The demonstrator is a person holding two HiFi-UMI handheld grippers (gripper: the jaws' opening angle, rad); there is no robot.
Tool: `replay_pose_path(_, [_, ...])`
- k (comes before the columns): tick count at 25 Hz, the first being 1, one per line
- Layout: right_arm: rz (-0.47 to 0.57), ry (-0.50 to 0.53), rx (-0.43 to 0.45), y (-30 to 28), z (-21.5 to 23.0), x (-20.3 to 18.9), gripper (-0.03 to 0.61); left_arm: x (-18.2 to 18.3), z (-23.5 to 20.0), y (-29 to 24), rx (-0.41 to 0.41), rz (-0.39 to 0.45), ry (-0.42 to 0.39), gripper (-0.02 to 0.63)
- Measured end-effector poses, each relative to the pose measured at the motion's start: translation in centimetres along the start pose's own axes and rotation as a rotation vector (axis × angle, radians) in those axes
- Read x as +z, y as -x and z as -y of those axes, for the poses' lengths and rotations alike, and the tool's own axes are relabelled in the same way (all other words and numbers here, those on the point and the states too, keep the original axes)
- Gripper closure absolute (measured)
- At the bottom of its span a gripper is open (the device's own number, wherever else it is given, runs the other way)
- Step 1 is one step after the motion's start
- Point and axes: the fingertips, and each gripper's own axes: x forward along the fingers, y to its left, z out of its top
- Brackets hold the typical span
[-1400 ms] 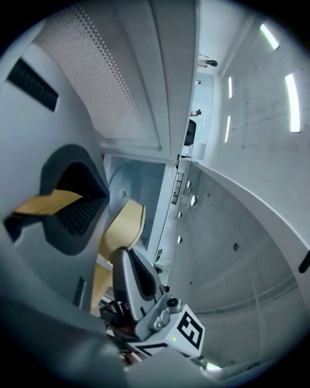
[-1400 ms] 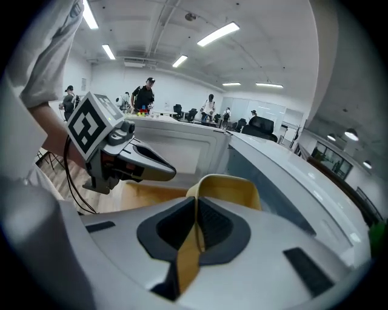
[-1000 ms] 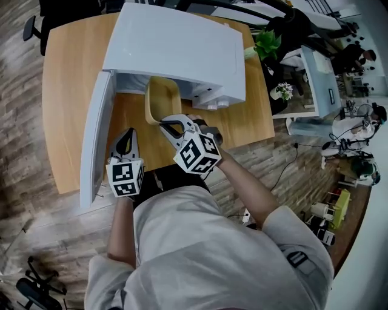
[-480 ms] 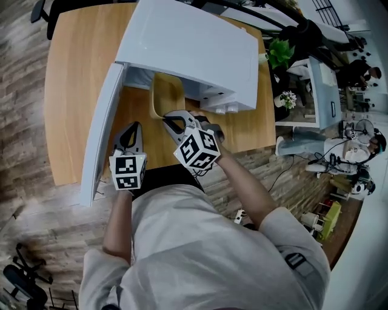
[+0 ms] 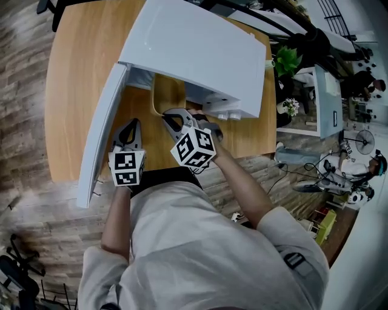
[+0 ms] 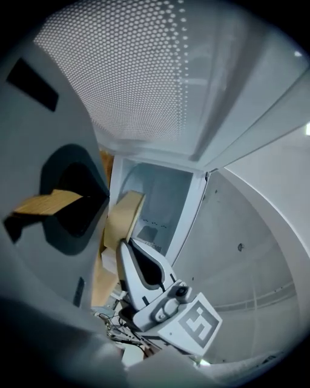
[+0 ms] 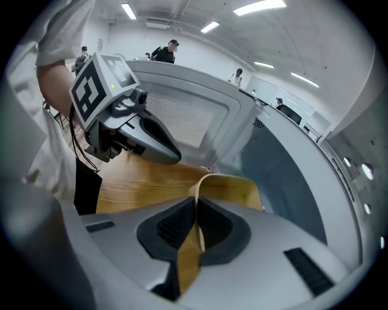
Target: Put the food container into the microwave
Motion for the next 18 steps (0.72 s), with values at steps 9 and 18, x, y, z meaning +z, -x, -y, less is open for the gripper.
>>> replay_pose_path(9, [-0.016,0.021,-0.01,-1.7,0.2,-0.6,0.557,-0.1,-0.1,-0.6,0.02,-0.015,-0.005,0.601])
replay_pose_path(18, [-0.016,0.02,-0.039,-2.4,1.2,-0.7,0.557,-0.5,-0.2,-1.2,0.028,-0.034,-0.01,0.601])
